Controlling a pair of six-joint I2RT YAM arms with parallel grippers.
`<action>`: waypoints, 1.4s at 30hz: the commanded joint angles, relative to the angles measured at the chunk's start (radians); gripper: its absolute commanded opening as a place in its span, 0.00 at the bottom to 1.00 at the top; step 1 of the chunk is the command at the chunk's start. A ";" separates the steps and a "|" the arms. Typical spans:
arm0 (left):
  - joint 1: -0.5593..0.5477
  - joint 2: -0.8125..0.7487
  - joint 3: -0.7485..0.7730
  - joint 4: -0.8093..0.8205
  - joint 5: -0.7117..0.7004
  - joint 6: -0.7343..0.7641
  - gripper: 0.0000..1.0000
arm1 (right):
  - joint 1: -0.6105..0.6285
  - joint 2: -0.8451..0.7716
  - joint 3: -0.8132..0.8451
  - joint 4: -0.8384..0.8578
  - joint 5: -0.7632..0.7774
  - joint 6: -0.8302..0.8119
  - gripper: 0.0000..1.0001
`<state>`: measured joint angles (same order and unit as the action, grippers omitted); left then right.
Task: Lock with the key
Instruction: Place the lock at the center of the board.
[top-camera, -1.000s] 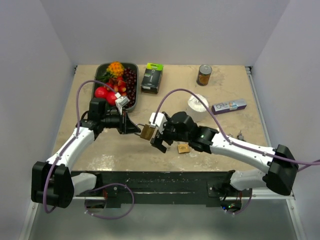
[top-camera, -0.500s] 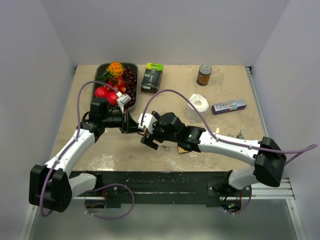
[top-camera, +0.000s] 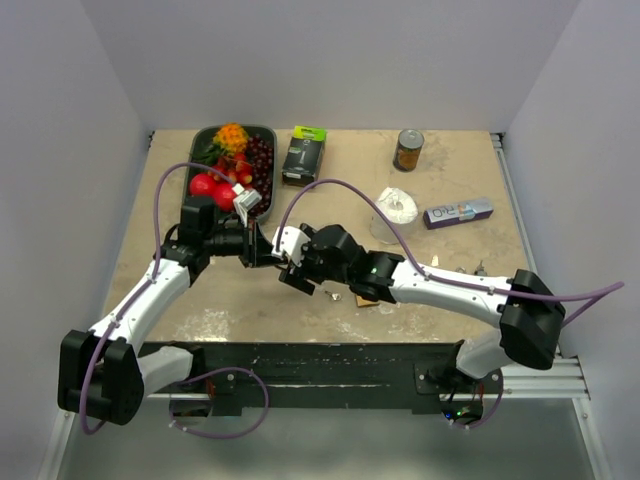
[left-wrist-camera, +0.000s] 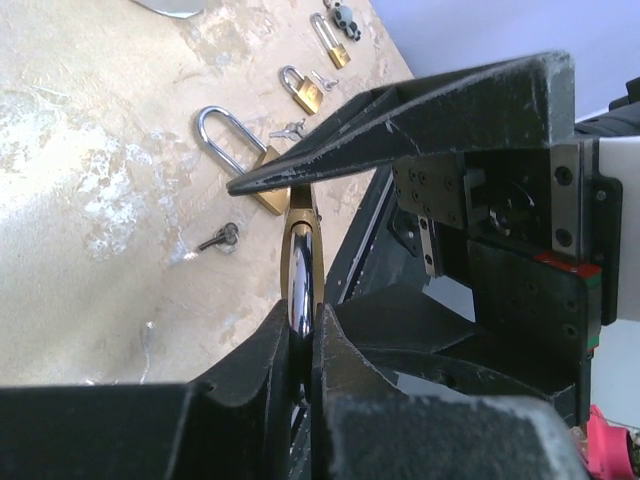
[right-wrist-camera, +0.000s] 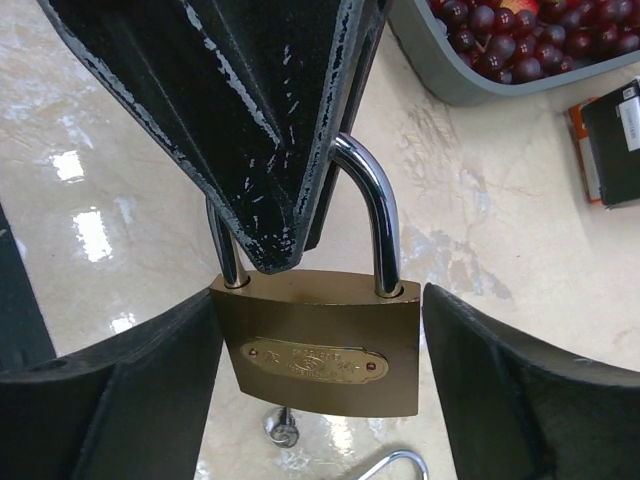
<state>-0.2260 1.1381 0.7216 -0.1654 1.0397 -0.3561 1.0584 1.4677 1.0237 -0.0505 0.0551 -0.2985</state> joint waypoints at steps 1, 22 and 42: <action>-0.007 -0.035 0.013 0.066 0.071 -0.024 0.00 | 0.002 0.002 0.050 0.069 0.031 -0.013 0.74; 0.152 -0.213 0.082 0.033 -0.414 0.077 0.99 | 0.000 0.066 0.142 -0.209 0.081 0.678 0.00; 0.152 -0.305 -0.016 0.066 -0.492 0.072 0.99 | -0.003 0.289 0.219 -0.353 0.126 1.137 0.00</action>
<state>-0.0788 0.8474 0.7197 -0.1368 0.5674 -0.2958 1.0592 1.7683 1.1965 -0.4191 0.1238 0.7372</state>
